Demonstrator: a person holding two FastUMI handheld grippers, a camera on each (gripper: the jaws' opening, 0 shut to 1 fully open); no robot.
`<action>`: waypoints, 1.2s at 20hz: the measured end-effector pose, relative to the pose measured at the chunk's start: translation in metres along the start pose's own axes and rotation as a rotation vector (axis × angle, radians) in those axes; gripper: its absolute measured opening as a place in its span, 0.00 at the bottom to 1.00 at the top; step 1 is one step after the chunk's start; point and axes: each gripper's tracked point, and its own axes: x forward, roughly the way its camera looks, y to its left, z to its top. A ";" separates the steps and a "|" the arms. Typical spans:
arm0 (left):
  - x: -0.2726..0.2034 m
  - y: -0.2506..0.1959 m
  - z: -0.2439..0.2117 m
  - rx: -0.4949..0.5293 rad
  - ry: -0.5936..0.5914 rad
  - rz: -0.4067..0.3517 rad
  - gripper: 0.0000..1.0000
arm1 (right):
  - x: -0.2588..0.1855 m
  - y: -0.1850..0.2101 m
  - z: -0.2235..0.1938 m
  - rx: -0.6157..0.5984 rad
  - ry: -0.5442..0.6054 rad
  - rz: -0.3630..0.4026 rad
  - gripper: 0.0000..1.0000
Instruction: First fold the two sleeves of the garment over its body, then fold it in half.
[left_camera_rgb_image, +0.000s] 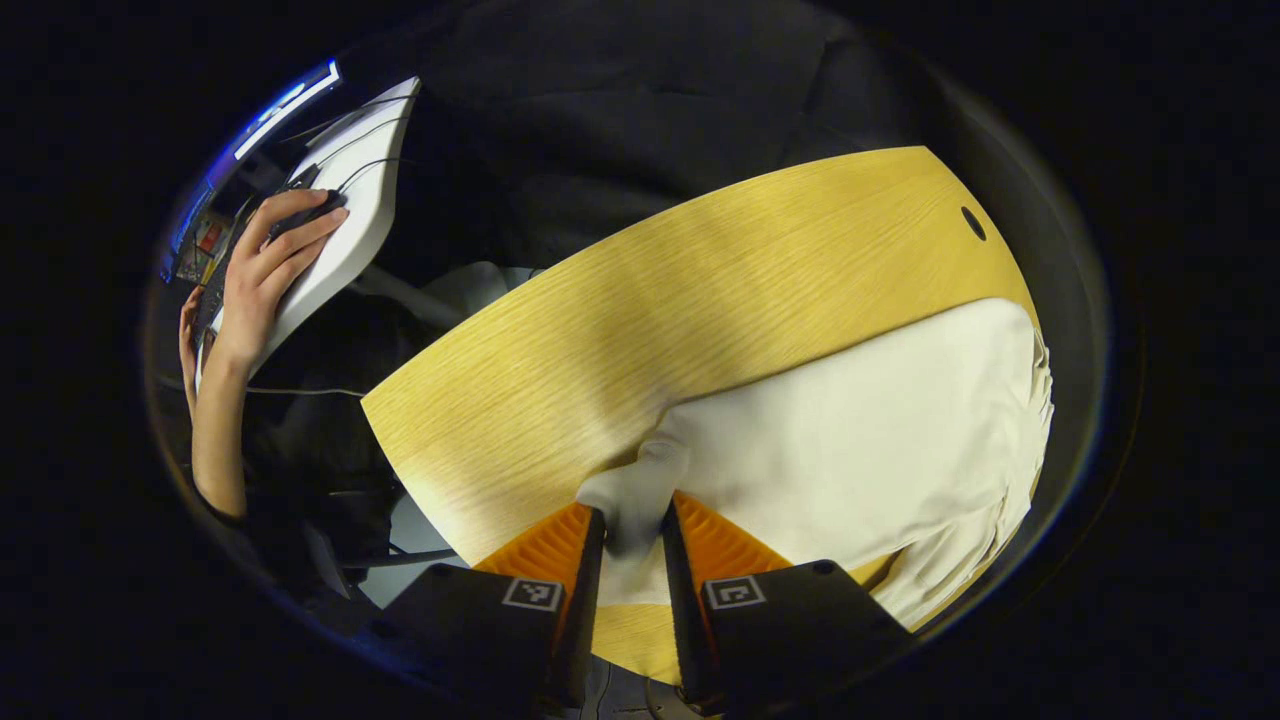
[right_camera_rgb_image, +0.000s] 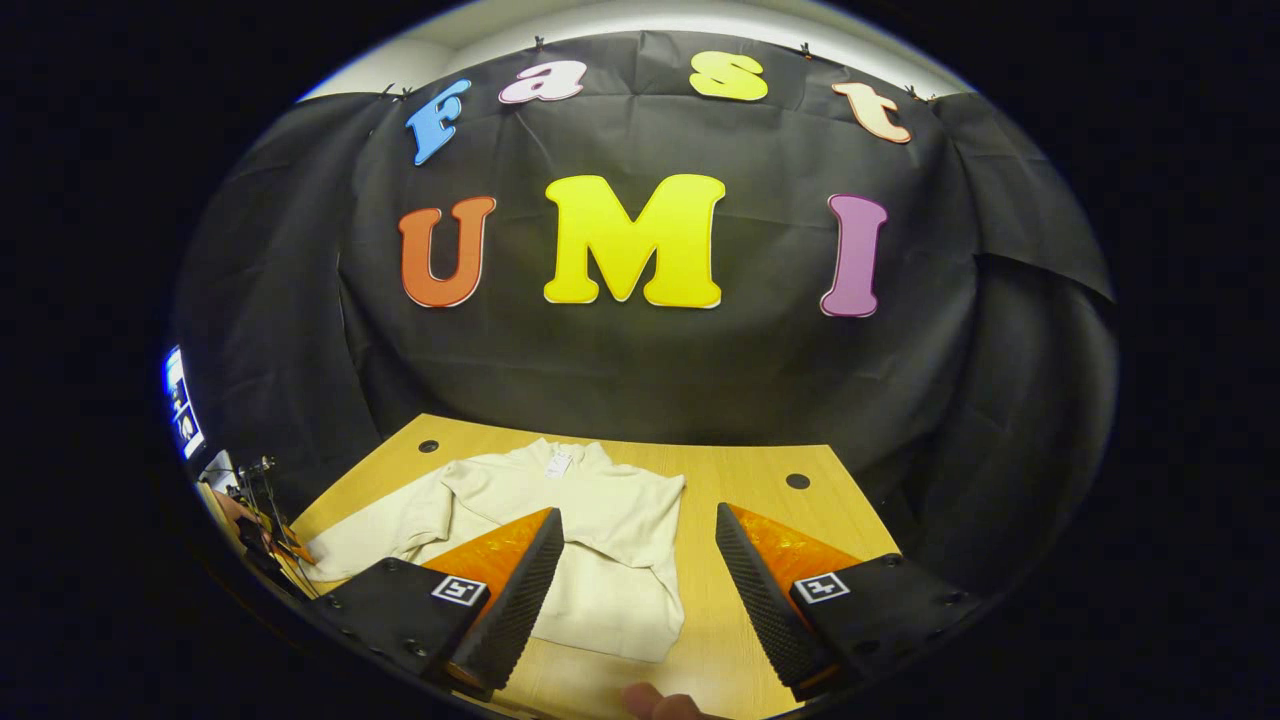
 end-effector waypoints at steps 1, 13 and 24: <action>-0.001 -0.001 0.000 0.010 0.002 -0.009 0.30 | -0.002 -0.003 0.000 0.000 -0.002 -0.004 0.95; -0.059 -0.052 0.032 0.205 -0.141 -0.062 0.11 | -0.009 -0.024 0.005 0.041 -0.016 -0.025 0.95; -0.139 -0.261 0.059 0.505 -0.235 -0.237 0.11 | -0.023 -0.044 0.057 0.030 -0.197 -0.047 0.95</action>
